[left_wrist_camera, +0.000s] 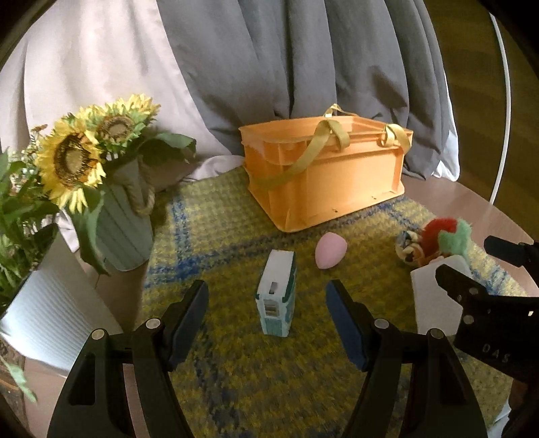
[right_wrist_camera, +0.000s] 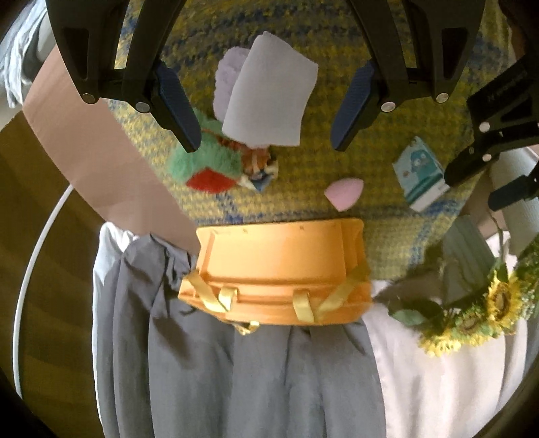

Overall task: Organize soft objects
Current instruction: 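Move both tools back to the white-teal box and white cloth, then grasp the white-teal box with the left tool while the right tool grasps the white cloth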

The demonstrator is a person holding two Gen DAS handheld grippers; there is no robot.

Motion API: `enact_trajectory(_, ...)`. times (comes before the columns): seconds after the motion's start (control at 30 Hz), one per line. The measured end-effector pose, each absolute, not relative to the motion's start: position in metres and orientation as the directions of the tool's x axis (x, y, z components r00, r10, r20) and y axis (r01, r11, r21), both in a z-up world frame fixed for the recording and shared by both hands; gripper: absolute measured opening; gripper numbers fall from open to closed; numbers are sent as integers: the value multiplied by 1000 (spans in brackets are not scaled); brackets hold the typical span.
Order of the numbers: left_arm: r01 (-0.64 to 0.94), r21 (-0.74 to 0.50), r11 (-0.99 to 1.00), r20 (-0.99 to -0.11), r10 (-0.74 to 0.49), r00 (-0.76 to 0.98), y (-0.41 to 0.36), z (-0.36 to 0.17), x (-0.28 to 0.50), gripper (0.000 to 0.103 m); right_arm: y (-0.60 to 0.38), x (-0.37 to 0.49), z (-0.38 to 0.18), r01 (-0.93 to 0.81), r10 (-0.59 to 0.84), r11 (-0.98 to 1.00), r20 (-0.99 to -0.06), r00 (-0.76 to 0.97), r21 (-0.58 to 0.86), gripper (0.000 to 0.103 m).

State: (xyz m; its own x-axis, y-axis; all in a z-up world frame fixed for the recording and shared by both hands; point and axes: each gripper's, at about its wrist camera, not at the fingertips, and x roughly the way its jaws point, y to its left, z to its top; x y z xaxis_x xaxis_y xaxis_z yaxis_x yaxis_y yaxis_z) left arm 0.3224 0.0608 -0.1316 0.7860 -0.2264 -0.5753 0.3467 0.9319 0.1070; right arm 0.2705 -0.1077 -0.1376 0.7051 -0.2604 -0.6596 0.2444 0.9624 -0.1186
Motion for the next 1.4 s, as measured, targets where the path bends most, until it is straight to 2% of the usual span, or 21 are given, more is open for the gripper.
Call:
enact_trajectory(0.23, 366, 95, 926, -599, -240, 764, 56, -149, 340, 71, -110, 282, -156, 264, -284, 954, -695, 660, -139, 71)
enact_trajectory(0.33, 376, 90, 922, -610, -247, 753, 53, -155, 346, 68, -113, 285, -160, 276, -292, 951, -705, 646, -140, 67)
enact_trajectory(0.47, 392, 79, 917, -625, -261, 736, 50, -162, 350, 62, -113, 287, -163, 273, -299, 949, -709, 639, -154, 57)
enact_trajectory(0.57, 399, 82, 913, -632, -262, 730, 48, -166, 352, 54, -112, 287, -165, 266, -301, 950, -712, 634, -165, 50)
enact_trajectory(0.73, 417, 89, 905, -646, -266, 715, 44, -170, 353, 31, -111, 287, -165, 255, -298, 952, -716, 632, -172, 35)
enact_trajectory(0.77, 420, 91, 903, -647, -267, 714, 43, -170, 352, 29, -110, 286, -165, 253, -297, 952, -714, 634, -172, 32)
enact_trajectory(0.9, 425, 89, 901, -647, -272, 712, 41, -169, 350, 28, -111, 283, -163, 246, -285, 956, -712, 642, -161, 19)
enact_trajectory(1.4, 426, 25, 904, -627, -318, 711, 33, -139, 325, 26, -115, 263, -137, 195, -204, 977, -662, 722, -89, 12)
